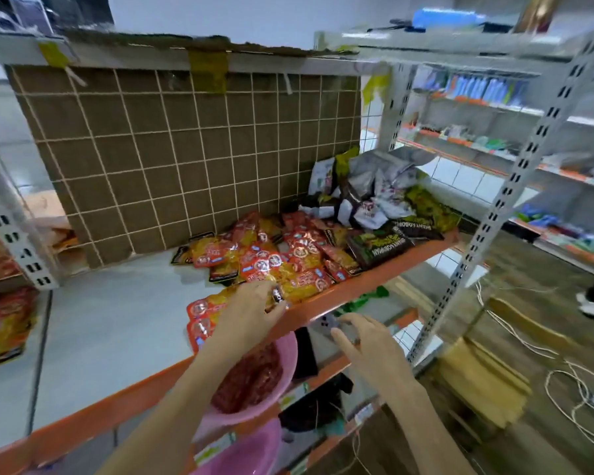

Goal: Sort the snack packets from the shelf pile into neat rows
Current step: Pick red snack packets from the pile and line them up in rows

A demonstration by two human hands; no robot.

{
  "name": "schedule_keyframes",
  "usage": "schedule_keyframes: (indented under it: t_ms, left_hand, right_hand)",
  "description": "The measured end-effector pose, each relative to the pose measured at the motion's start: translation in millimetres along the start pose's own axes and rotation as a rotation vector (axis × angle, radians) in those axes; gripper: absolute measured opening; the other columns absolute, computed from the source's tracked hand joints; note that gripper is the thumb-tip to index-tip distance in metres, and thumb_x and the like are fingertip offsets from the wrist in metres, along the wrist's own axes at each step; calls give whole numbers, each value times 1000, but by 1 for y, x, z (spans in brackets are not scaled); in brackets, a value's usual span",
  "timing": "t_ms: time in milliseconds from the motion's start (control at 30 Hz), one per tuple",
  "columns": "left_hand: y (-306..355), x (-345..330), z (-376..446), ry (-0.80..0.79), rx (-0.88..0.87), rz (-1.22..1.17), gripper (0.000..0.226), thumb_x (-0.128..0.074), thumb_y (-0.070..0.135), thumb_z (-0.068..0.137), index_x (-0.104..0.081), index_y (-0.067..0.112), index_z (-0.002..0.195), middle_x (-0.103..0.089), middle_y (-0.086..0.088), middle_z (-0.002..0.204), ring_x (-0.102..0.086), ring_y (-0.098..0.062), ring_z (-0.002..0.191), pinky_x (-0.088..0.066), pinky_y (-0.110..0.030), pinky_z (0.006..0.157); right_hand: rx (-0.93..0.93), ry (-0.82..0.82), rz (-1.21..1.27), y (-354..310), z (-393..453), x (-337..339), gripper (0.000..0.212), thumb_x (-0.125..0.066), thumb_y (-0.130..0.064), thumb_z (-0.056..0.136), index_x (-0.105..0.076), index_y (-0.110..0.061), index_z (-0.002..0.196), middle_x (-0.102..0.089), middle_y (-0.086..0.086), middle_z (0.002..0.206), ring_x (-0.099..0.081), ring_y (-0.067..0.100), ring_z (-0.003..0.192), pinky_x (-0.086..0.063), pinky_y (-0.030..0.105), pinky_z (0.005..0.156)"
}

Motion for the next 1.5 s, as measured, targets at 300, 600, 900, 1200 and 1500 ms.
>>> schedule_keyframes:
  t_ms: [300, 600, 900, 1200, 1500]
  left_hand:
    - [-78, 8, 127, 15, 296, 30, 41, -57, 39, 90, -56, 11, 120, -57, -9, 117, -53, -26, 111, -44, -35, 90]
    - [-136, -8, 195, -210, 449, 114, 38, -61, 39, 87, -58, 5, 103, -60, -12, 106, -57, -27, 101, -44, -32, 81]
    - [-147, -20, 208, -273, 649, 131, 44, -58, 42, 88, -56, 6, 112, -60, -9, 112, -58, -27, 106, -45, -30, 81]
    - [-148, -23, 206, -206, 775, -23, 28, -68, 37, 80, -60, 13, 90, -66, -9, 101, -62, -23, 93, -49, -32, 79]
    - [-127, -20, 219, 224, 683, -484, 33, -71, 23, 82, -58, 11, 109, -59, 3, 102, -56, -13, 100, -43, -23, 80]
  right_hand:
    - [157, -59, 84, -32, 156, 5, 35, -49, -42, 95, -55, -22, 123, -57, -6, 118, -51, 12, 110, -46, 30, 92]
    - [325, -201, 78, -70, 297, -39, 26, -54, -21, 94, -62, -9, 117, -62, 7, 115, -57, 21, 108, -45, 28, 90]
    - [191, -457, -26, -75, 361, -108, 30, -48, -30, 97, -59, -6, 111, -61, 11, 114, -57, 20, 91, -40, 22, 72]
    - [86, -519, 172, -68, 382, -112, 24, -68, -20, 85, -60, -8, 105, -64, 13, 110, -62, 28, 102, -53, 38, 88]
    - [238, -217, 509, -50, 381, -59, 21, -69, -19, 85, -51, -17, 95, -60, -3, 90, -59, 15, 88, -51, 32, 77]
Point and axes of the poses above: each hand's wrist, its own z-axis towards the middle knuckle, its own x-axis out of the back of the hand, y = z × x, the point moved 6 cm from there along z, towards the middle knuckle
